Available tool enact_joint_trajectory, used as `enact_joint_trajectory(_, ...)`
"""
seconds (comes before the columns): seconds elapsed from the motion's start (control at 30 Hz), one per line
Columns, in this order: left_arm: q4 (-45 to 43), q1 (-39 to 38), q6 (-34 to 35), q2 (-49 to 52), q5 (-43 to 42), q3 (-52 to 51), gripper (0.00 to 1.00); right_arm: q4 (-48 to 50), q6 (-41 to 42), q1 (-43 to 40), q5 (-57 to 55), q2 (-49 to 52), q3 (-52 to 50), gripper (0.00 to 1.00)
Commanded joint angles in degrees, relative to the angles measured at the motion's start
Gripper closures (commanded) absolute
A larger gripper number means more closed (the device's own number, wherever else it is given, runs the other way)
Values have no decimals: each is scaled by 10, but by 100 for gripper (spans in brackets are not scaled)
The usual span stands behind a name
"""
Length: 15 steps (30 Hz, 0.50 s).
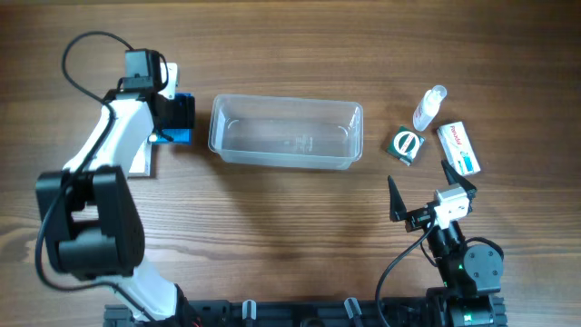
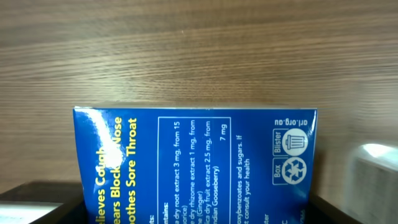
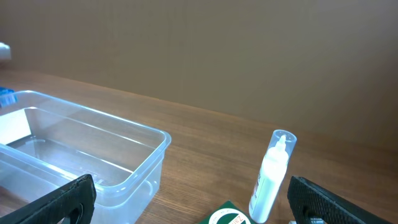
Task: Pack container
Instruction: 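Lift the blue box with the left gripper and carry it toward the container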
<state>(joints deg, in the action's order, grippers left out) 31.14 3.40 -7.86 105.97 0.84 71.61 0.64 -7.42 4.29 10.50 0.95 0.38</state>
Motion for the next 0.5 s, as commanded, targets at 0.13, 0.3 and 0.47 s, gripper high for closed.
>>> enact_joint_trajectory(0.13,23,2,66,-103,2,1,23,2,-5,-2,8,-2,-1,0)
enact_joint_trajectory(0.3,24,1,86,-173,-49,1,29,2,-5,-2,8,-2,-1,1)
enact_joint_trajectory(0.47,27,-36,86,-211,-60,1,28,2,-5,-2,8,-2,-1,0)
